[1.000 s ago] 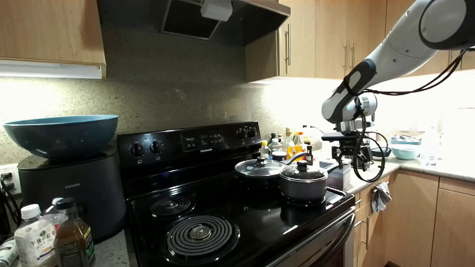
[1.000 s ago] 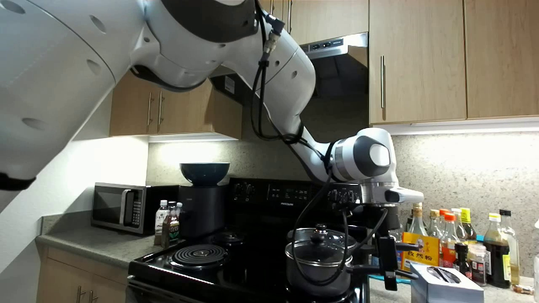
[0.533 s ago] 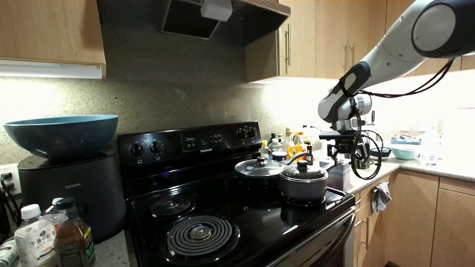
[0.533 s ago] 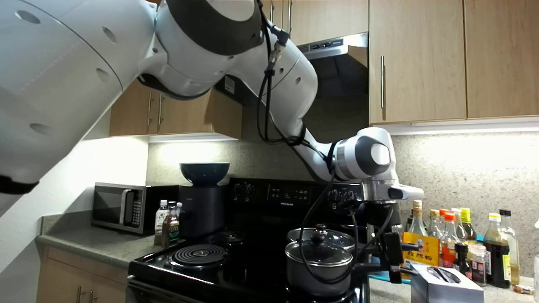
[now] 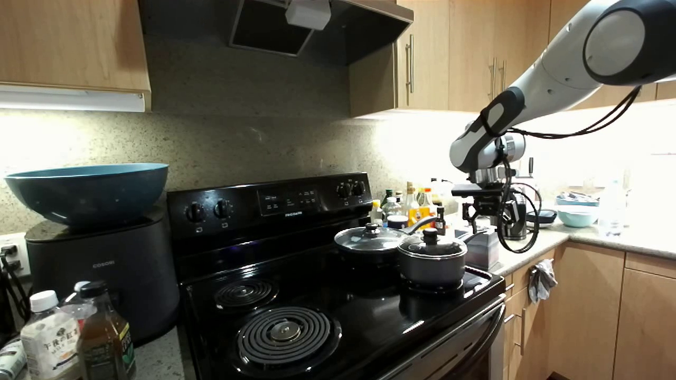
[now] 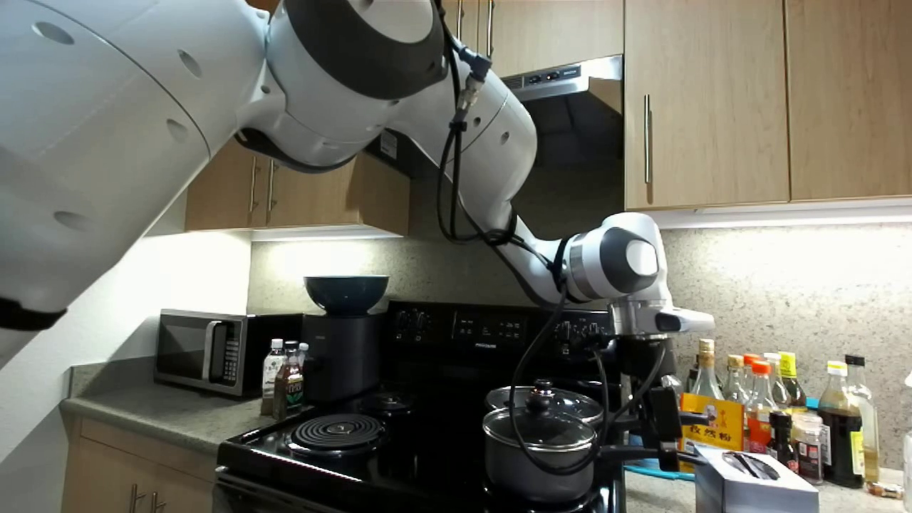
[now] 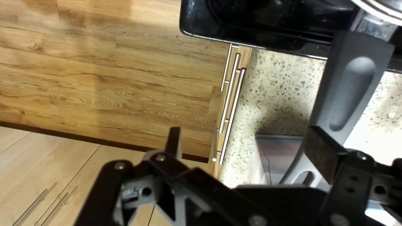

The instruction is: Twist the handle to the right

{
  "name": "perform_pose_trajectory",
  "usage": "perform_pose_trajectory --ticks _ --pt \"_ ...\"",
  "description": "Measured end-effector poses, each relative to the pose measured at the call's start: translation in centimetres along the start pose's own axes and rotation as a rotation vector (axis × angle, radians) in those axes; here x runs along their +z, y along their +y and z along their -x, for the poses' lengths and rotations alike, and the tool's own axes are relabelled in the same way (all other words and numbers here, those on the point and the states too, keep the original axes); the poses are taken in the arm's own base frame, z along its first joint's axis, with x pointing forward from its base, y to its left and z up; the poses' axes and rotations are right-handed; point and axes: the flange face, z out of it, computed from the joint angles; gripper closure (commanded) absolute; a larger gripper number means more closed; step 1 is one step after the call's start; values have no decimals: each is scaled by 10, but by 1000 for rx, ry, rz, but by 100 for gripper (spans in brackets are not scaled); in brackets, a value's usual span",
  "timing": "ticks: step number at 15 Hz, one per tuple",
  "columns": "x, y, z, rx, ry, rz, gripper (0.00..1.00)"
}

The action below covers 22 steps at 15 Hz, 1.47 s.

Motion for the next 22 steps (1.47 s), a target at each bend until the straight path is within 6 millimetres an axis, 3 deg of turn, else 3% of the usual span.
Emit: perform_pose_trajectory --ticks 5,8,16,22 --pt "-9 0 1 -1 5 -12 0" --pt "-27 1 7 -15 18 -29 0" --pt "-87 30 67 -172 -16 -69 0" --pt "-90 38 76 -184 -24 -70 0"
